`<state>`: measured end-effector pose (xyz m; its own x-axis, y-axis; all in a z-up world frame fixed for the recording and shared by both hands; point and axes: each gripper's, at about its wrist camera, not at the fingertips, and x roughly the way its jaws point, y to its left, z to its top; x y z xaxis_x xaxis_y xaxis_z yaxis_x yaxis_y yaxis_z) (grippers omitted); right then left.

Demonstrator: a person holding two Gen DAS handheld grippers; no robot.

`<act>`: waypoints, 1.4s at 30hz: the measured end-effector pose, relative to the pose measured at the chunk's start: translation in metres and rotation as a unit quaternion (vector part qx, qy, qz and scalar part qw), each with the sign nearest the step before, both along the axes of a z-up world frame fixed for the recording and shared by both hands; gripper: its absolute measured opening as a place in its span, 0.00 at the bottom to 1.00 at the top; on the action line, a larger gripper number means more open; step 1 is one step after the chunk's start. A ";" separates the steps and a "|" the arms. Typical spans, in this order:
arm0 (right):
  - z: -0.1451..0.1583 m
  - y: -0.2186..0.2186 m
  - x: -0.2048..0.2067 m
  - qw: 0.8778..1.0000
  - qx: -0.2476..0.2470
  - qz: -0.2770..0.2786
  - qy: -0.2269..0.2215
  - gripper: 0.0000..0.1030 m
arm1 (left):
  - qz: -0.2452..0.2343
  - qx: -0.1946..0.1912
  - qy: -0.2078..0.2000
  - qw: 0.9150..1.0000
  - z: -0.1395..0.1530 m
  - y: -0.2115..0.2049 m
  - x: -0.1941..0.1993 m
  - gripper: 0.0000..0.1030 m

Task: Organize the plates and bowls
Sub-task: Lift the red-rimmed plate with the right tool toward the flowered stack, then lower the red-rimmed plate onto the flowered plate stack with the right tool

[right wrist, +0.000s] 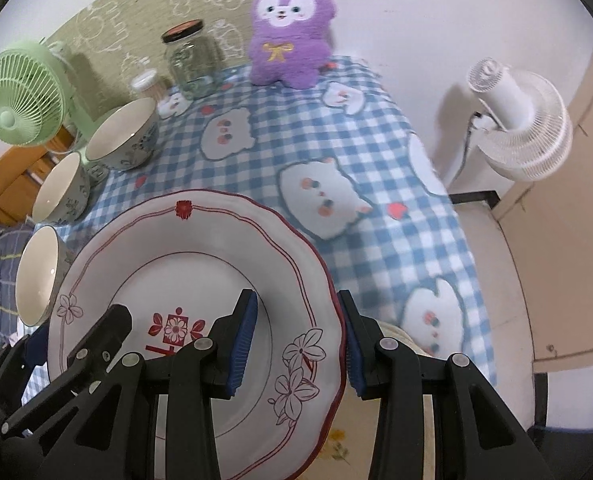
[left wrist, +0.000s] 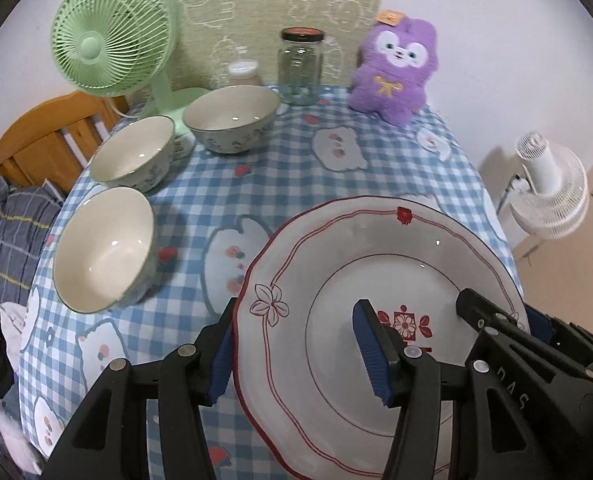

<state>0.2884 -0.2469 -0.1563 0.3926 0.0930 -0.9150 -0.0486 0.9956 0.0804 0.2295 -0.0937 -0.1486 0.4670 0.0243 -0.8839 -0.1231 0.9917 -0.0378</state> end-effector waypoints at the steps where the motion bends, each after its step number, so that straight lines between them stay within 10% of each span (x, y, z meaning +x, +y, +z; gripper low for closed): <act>1: 0.001 -0.002 -0.003 1.000 -0.002 -0.003 -0.002 0.42 | -0.006 -0.001 0.001 1.000 0.000 -0.003 -0.002 0.54; 42: -0.033 -0.073 -0.098 0.995 -0.027 -0.098 0.015 0.42 | -0.118 0.003 0.023 0.993 -0.043 -0.066 -0.068 0.54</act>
